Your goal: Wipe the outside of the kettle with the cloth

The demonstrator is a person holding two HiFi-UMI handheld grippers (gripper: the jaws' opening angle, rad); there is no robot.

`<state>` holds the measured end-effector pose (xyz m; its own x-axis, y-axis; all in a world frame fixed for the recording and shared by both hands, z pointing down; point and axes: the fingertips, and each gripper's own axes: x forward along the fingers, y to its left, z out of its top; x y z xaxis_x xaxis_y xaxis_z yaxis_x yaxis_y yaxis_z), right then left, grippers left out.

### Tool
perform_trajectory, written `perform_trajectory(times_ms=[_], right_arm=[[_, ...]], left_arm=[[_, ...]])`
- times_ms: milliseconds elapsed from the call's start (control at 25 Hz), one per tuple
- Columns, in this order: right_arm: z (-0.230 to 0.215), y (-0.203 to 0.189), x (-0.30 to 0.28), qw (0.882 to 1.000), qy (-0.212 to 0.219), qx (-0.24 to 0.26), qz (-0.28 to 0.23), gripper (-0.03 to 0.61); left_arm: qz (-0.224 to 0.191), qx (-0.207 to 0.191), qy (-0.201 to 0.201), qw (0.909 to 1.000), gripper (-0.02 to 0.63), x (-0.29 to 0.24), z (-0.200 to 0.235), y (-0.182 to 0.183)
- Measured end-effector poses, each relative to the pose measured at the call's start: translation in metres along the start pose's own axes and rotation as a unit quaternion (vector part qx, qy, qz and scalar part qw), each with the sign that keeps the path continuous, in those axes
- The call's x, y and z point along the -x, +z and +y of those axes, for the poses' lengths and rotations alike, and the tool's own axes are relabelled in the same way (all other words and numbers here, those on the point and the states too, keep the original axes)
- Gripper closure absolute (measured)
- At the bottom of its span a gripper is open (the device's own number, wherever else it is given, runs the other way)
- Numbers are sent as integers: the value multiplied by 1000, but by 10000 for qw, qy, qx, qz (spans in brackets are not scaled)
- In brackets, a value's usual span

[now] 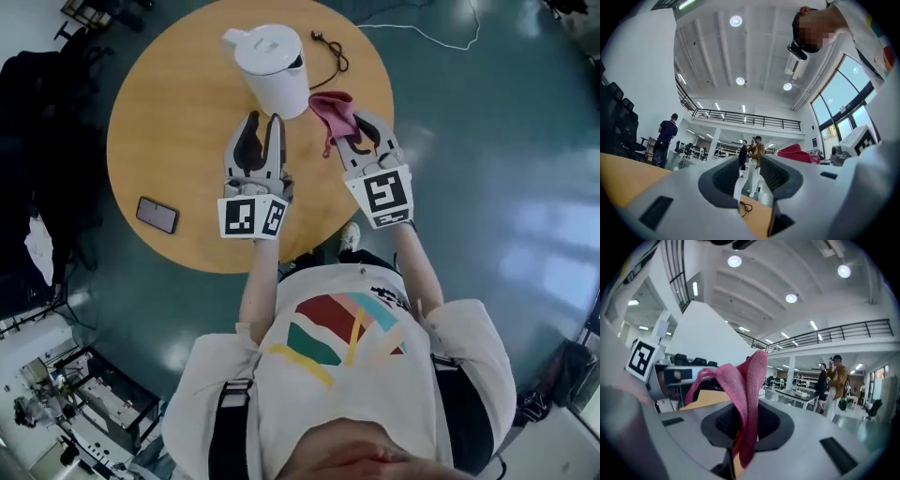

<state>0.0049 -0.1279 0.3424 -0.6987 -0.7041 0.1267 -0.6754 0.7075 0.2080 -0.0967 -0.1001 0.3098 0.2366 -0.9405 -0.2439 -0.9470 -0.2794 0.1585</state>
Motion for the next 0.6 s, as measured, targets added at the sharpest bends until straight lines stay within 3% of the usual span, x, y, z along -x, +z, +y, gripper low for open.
perform_trajectory(times_ms=[120,200,600], right_arm=[[-4,4,26,9964,-216,-801,-199,540],[-10,9,36,9935,-388,-1015,-329,540],[-18,37,54,9919,-677,-889,-605,540]], left_arm=[[-13,-29,-127,9999,431,0,-11,8],[-49,-16,-143,9999,431,0,-12,14],[-51,-9,-128,9999,431,3,-18,26]])
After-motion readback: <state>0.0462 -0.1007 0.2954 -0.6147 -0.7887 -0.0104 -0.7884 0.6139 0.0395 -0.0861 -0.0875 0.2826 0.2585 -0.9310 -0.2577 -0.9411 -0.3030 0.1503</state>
